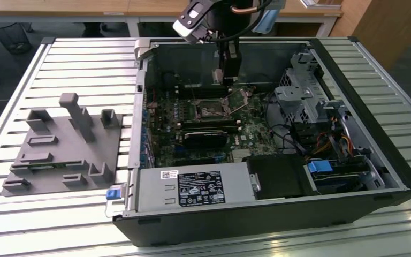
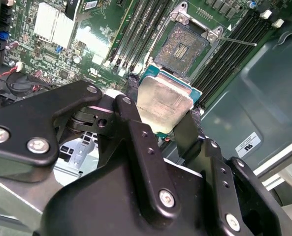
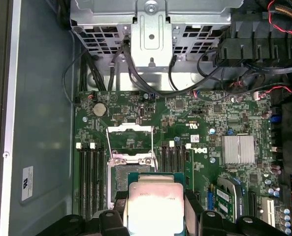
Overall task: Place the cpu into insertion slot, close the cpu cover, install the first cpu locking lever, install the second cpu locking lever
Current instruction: 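Place the cpu into insertion slot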
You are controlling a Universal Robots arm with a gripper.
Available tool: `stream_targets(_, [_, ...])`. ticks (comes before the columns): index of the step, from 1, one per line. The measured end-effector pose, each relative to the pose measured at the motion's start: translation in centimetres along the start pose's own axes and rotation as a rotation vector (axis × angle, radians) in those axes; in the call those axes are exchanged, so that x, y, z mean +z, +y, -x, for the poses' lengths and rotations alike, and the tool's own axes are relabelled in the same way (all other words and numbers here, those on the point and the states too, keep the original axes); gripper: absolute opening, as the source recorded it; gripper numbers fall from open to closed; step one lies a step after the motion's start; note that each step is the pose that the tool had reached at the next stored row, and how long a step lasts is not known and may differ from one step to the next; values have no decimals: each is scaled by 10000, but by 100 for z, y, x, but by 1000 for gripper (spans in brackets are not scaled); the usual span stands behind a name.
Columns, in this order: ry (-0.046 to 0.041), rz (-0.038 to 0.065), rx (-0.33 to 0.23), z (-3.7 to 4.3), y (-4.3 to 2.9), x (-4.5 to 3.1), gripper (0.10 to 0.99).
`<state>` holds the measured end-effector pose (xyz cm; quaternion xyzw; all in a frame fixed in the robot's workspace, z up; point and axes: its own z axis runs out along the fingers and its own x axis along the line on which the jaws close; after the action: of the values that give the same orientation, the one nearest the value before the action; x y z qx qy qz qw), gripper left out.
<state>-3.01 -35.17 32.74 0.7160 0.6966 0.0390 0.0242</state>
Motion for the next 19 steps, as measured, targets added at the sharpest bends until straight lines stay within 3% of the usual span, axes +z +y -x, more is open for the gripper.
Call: stream_targets(19, [11,-2,-108,1,-4,39,541])
